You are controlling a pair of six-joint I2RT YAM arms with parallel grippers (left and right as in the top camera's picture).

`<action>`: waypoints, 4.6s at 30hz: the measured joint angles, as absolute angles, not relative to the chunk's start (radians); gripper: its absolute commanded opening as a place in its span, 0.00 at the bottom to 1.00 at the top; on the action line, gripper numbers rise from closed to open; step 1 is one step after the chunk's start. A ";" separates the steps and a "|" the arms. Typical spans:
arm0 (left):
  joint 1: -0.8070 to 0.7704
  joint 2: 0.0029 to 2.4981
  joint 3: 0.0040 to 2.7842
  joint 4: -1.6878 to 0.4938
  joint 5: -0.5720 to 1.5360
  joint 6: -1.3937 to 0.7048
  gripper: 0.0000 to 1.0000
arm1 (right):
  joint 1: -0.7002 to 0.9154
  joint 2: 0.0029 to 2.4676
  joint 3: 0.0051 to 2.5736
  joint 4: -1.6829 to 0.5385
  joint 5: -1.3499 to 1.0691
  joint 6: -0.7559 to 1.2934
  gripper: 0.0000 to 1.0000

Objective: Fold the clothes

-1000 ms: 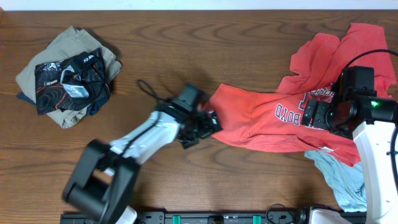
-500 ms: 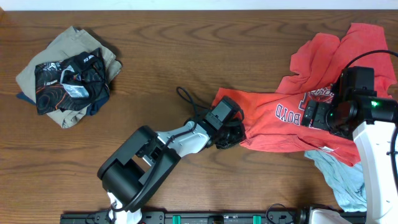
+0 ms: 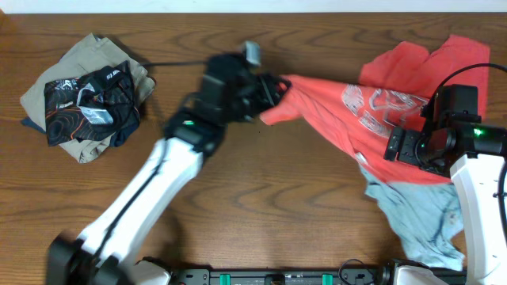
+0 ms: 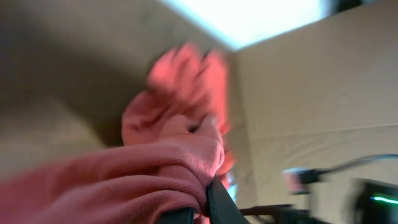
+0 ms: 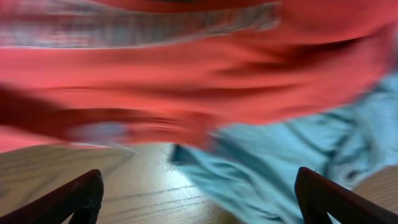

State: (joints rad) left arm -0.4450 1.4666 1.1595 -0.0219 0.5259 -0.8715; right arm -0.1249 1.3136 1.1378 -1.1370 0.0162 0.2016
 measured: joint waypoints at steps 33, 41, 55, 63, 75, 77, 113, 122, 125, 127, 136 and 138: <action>0.090 1.435 1.150 -0.424 0.287 -0.595 0.06 | 0.408 1.681 0.869 -0.687 -0.302 0.028 0.01; 0.107 1.435 1.150 -0.439 0.285 -0.567 0.06 | 0.313 1.748 0.914 -0.682 -0.192 0.192 0.01; 0.314 1.428 1.150 -0.479 0.291 -0.519 0.06 | -0.443 1.813 1.002 -0.703 0.325 0.479 0.10; 0.305 1.428 1.161 -0.374 0.308 -0.506 0.07 | -0.529 1.835 1.145 -0.807 0.091 0.347 0.14; 0.146 1.414 1.264 -0.840 0.439 -0.496 0.92 | -0.300 1.694 1.217 -0.971 -0.222 0.045 0.23; 0.079 1.415 1.252 -0.941 0.448 -0.497 0.92 | -0.268 1.695 1.211 -0.974 -0.224 0.034 0.23; -0.729 1.911 1.025 -0.122 0.457 -1.026 0.06 | -0.199 1.695 1.198 -0.991 -0.184 0.025 0.24; -0.655 1.909 1.025 -0.144 0.506 -0.990 0.40 | -0.199 1.695 1.198 -0.991 -0.179 0.025 0.24; -0.678 1.908 1.027 -0.118 0.557 -1.003 0.56 | -0.199 1.695 1.198 -0.991 -0.178 0.025 0.24; -0.704 1.906 1.027 -0.115 0.571 -1.019 0.56 | -0.199 1.695 1.198 -0.991 -0.177 0.025 0.24; -0.801 1.899 1.030 -0.103 0.445 -1.052 0.56 | -0.199 1.695 1.198 -0.991 -0.175 0.025 0.24; -0.815 1.902 1.034 -0.091 0.407 -1.060 0.56 | -0.199 1.695 1.198 -0.994 -0.175 0.025 0.24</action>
